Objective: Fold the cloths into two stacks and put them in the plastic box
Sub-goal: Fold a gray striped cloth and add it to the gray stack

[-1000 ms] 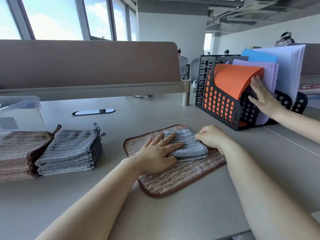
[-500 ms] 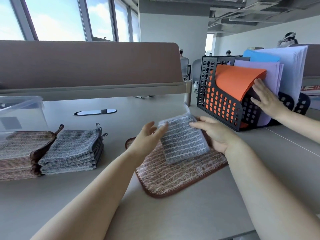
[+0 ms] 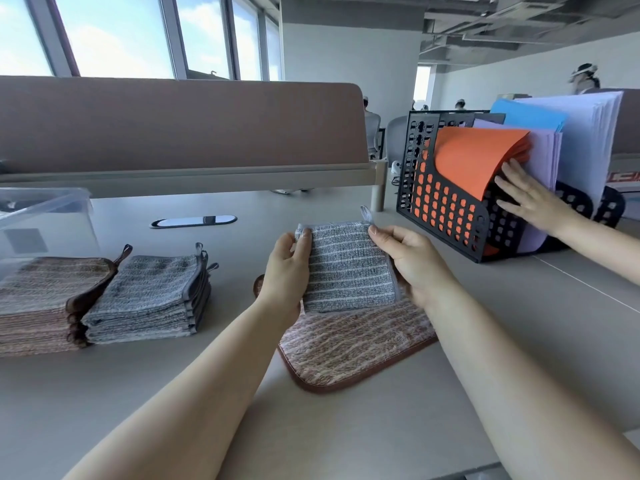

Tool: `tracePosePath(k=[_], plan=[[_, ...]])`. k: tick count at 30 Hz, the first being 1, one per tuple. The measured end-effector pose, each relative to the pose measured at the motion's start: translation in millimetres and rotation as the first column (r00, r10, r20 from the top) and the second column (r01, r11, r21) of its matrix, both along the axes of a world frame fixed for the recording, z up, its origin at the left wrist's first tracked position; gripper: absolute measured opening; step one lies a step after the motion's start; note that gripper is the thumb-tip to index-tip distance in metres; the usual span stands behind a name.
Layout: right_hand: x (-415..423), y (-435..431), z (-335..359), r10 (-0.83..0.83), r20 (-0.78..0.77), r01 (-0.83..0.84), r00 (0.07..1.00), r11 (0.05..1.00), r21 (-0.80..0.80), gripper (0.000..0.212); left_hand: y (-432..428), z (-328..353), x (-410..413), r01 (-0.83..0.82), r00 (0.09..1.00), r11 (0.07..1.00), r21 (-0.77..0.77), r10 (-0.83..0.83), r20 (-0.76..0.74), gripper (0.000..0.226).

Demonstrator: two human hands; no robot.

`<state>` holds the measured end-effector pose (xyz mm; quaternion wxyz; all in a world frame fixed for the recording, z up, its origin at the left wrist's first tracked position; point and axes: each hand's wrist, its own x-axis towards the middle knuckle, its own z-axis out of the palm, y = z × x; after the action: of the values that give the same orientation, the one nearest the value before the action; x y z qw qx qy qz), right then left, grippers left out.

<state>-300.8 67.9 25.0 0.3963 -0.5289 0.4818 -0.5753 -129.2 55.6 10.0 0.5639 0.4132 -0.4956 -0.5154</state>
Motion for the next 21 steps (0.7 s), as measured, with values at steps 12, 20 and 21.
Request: tracePosePath(k=[12,20,21], plan=[[15,-6,9,0.016,0.002,-0.016,1.000,0.996,0.089,0.016,15,25,39,0.143,0.952,0.975,-0.173,-0.087,0.294,0.022],[57,8,28,0.530,0.006,-0.528,0.848,0.843,0.107,0.046,23,41,121,0.204,0.953,0.978,-0.049,-0.187,0.239,0.052],[63,9,31,0.574,0.021,-0.573,0.818,0.813,0.103,0.055,26,43,133,0.228,0.944,0.973,-0.033,-0.213,0.253,0.061]])
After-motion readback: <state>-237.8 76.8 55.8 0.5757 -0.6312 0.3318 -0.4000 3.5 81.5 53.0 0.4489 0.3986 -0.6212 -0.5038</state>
